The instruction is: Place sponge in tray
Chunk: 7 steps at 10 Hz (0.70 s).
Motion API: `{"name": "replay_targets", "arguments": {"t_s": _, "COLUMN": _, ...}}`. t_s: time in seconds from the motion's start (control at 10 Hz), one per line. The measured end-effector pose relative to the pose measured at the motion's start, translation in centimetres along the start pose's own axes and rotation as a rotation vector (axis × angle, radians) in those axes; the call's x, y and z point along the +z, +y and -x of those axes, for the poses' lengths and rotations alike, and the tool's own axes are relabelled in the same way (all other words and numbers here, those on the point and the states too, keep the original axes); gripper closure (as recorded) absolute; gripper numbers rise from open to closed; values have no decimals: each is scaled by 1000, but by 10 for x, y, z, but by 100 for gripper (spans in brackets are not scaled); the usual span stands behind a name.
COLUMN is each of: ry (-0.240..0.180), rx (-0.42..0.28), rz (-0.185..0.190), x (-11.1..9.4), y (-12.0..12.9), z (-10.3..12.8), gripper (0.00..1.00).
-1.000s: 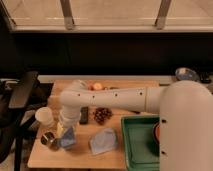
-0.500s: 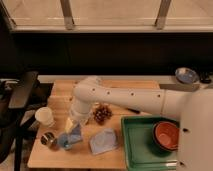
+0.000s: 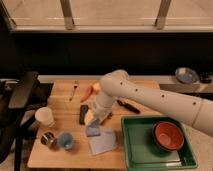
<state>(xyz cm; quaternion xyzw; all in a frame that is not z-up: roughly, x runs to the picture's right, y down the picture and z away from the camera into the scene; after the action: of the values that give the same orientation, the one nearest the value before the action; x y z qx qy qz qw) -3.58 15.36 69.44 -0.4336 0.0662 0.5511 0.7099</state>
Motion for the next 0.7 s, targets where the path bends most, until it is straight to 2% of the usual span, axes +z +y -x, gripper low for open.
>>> {"name": "replay_targets", "arguments": {"t_s": 0.3, "ry": -18, "rx": 134, "rz": -43, "x": -29, "y": -56, "z": -20, "gripper": 91}}
{"name": "replay_targets", "arguments": {"t_s": 0.4, "ry": -20, "rx": 166, "rz": -54, "x": -34, "y": -67, "z": -25, "gripper": 91}}
{"name": "replay_targets", "arguments": {"t_s": 0.7, "ry": -24, "rx": 166, "rz": -53, "x": -34, "y": -67, "z": -24, "gripper": 91}}
